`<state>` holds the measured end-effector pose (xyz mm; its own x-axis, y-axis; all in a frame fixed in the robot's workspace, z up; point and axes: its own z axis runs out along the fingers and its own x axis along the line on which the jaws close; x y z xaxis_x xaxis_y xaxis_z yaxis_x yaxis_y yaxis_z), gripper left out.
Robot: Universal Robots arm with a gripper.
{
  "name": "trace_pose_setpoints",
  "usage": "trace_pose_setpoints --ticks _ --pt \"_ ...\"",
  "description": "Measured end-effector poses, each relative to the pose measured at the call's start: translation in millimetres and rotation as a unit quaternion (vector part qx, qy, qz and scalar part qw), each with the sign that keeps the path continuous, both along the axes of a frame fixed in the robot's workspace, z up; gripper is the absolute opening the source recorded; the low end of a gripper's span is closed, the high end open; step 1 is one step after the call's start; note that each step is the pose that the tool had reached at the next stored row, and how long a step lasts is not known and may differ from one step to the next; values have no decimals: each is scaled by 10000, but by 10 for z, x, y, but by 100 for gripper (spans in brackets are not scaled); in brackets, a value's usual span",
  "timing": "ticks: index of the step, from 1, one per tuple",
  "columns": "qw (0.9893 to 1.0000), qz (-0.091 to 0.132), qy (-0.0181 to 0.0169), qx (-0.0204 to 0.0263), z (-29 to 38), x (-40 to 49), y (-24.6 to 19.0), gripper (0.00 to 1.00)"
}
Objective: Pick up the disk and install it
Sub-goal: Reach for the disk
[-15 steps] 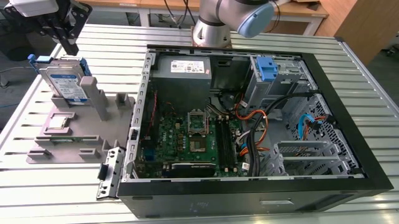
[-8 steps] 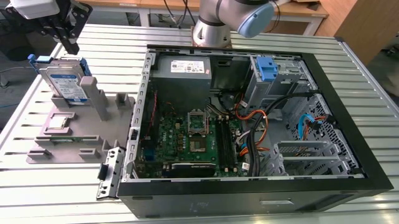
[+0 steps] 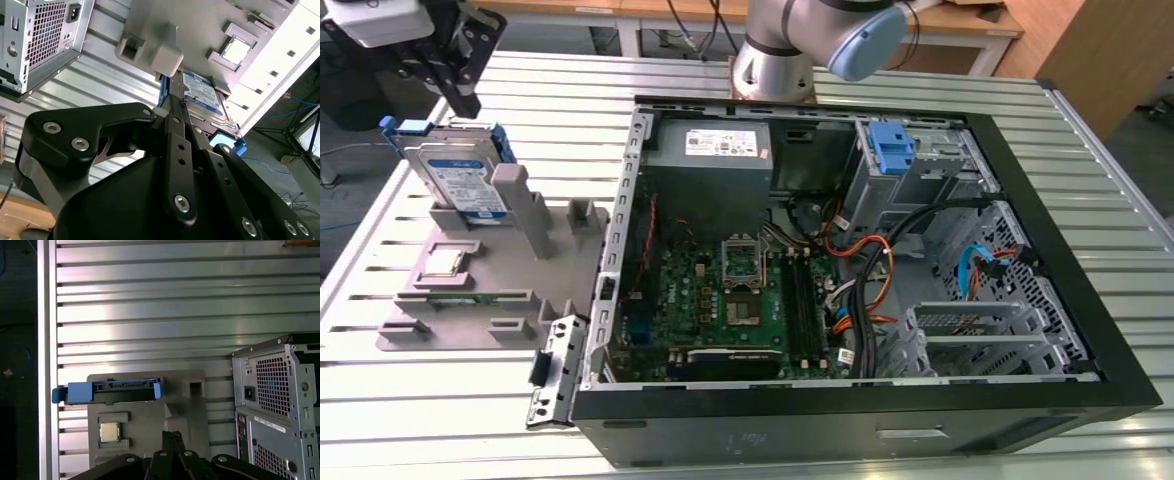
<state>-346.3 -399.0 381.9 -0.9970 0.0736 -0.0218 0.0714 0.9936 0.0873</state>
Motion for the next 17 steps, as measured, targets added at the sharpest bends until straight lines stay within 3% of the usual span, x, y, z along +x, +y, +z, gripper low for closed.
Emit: trace_pose_setpoints --ticks 9,17 --pt "10000 -8 0 0 -71 -141 20 10" --pt "10000 -24 0 0 -141 -221 107 10"
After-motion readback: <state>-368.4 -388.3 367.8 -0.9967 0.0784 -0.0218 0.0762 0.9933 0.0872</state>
